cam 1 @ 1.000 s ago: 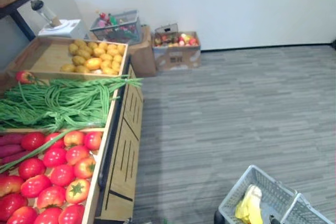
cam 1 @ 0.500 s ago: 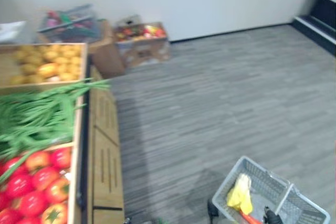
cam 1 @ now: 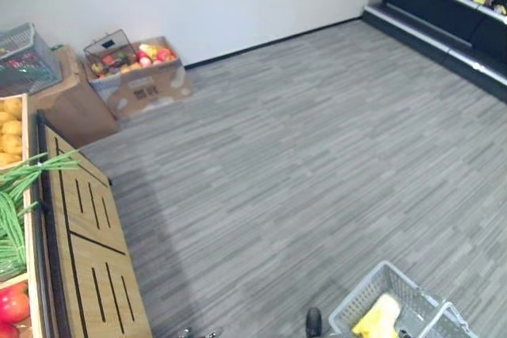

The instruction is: Pick vegetable in the basket

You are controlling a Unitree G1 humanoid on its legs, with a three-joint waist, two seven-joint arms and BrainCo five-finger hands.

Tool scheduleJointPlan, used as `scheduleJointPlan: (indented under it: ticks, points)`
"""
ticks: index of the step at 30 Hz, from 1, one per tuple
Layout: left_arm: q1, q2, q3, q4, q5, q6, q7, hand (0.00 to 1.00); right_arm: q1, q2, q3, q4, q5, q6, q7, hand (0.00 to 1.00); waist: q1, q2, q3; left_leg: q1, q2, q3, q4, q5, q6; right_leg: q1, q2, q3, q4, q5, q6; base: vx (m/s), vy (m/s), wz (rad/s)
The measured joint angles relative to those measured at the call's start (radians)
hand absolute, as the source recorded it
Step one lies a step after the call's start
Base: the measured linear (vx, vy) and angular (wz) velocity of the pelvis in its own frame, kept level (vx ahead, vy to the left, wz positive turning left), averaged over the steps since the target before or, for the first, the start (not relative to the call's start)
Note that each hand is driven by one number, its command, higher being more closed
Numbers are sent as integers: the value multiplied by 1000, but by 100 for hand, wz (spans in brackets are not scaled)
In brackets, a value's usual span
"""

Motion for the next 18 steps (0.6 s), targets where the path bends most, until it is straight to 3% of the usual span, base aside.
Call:
scheduleJointPlan:
  ticks: [4,8,16,18]
  points:
    - [-6,0,0,11,-2,-1,2,0,-4,-16,21,0,7,0,3,100,6,1,0,-2,2,-59,0,-3,-3,11,-2,-19,0,0,0,-37,39,18]
    - [-13,0,-7,28,-2,-1,4,0,-5,-23,21,-1,12,-4,20,100,3,8,1,-7,-15,-198,0,-13,-7,27,-20,-50,-7,3,6,-79,76,26]
    - [-30,1,-57,61,3,-1,17,0,-13,-33,6,2,29,-12,25,100,-1,43,12,-18,-12,-299,-11,-129,-4,32,-28,-106,-7,27,40,-78,100,20]
    - [-27,4,-64,62,3,-1,17,0,-10,-33,-10,3,31,-11,25,100,-6,44,14,-14,-23,-303,-8,-134,1,42,-38,-107,-7,31,46,-64,90,5]
